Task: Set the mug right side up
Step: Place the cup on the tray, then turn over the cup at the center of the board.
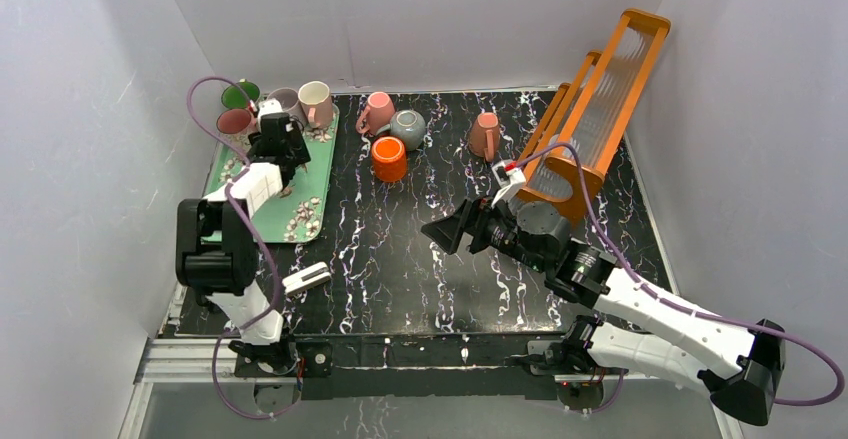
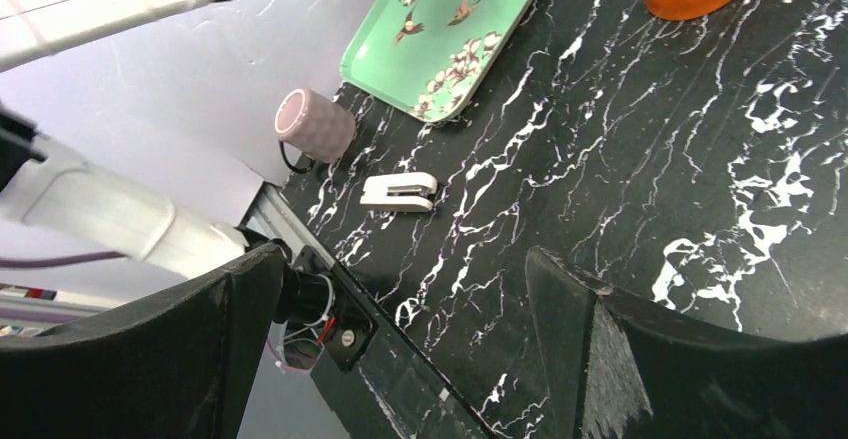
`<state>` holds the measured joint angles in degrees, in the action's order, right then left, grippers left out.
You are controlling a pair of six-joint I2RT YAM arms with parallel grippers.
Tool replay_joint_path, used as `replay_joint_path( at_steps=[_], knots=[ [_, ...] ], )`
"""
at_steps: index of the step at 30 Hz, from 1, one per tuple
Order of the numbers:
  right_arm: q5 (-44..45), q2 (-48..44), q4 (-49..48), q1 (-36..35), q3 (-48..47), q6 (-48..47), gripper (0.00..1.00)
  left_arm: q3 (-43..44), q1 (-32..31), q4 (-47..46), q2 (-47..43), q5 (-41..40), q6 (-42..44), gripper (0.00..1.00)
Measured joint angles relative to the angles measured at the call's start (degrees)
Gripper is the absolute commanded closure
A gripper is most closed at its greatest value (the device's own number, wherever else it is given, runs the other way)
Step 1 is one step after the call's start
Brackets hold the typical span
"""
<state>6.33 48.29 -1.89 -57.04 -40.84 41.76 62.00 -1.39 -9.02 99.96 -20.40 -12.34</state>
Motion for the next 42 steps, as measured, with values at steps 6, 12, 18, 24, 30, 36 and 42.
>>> replay_joint_path(
  at_steps=[6, 12, 18, 24, 30, 36, 42],
  knots=[
    [2.14, -0.63, 7.17, 0.00, -3.08, -0.42, 0.01, 0.96, 0.00, 8.70, -12.39, 5.70, -1.11, 0.04],
    [5.25, -0.68, 12.04, 0.02, -8.74, -2.45, 0.01, -0.81, -0.17, 12.68, -27.17, 16.70, -2.36, 0.02],
    [6.97, 1.01, 13.00, 0.02, -12.96, -6.25, 0.01, -3.23, -4.50, 15.30, -32.11, 29.73, -4.48, 0.02],
    [10.60, 6.54, 13.81, 0.00, -17.77, -10.97, 0.01, -9.35, -10.51, 17.40, -36.54, 40.65, -5.07, 0.02],
    [17.62, 14.73, 14.69, 0.00, -23.61, -18.43, 0.01, -16.76, -10.91, 18.01, -44.68, 46.34, -5.38, 0.02],
    [26.18, 25.18, 13.64, 0.02, -28.98, -28.57, 0.01, -23.71, -11.08, 18.08, -51.58, 44.59, -5.51, 0.02],
    [32.83, 34.69, 10.73, 1.95, -30.73, -37.38, 0.01, -24.24, -11.10, 19.23, -53.53, 41.90, -5.16, 0.02]
  ],
)
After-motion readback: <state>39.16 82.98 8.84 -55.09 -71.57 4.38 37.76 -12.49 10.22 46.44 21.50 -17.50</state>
